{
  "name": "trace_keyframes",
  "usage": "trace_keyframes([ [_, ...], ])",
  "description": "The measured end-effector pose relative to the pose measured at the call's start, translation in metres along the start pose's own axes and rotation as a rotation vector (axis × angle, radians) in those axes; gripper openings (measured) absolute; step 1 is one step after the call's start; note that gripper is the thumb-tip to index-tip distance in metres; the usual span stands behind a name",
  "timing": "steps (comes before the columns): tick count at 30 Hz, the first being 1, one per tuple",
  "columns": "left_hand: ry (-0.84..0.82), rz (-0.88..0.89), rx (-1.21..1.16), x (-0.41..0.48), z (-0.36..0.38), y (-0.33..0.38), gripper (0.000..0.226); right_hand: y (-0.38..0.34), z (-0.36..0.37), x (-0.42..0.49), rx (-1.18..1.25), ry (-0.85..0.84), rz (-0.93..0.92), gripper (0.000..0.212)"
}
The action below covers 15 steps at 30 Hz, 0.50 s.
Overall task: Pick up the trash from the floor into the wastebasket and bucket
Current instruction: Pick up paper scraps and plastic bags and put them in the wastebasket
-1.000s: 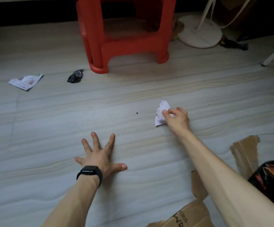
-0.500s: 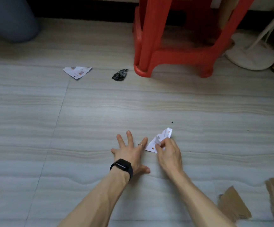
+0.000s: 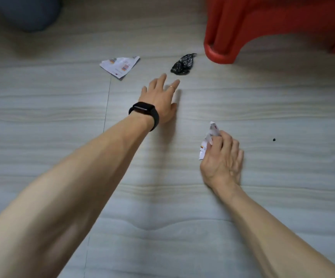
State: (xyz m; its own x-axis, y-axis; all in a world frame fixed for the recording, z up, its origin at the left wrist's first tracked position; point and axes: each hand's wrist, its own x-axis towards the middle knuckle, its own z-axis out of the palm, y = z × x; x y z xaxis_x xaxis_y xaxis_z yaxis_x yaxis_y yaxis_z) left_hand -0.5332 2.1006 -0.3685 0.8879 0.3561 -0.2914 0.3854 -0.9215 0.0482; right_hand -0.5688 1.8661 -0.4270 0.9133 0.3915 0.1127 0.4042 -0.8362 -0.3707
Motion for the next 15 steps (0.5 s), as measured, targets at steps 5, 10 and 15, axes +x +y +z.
trace_keyframes([
  [5,0.038,0.05,-0.059,0.072,0.0,0.016,0.062,-0.001,0.003,0.0,0.0,-0.031,0.0,0.032],
  [10,0.211,-0.001,-0.074,0.081,0.002,0.013,0.033,0.004,0.006,-0.002,-0.018,0.027,-0.009,0.028],
  [15,0.27,-0.409,-0.067,0.077,0.001,-0.058,0.029,0.005,0.008,-0.001,-0.031,0.011,-0.023,0.025],
])
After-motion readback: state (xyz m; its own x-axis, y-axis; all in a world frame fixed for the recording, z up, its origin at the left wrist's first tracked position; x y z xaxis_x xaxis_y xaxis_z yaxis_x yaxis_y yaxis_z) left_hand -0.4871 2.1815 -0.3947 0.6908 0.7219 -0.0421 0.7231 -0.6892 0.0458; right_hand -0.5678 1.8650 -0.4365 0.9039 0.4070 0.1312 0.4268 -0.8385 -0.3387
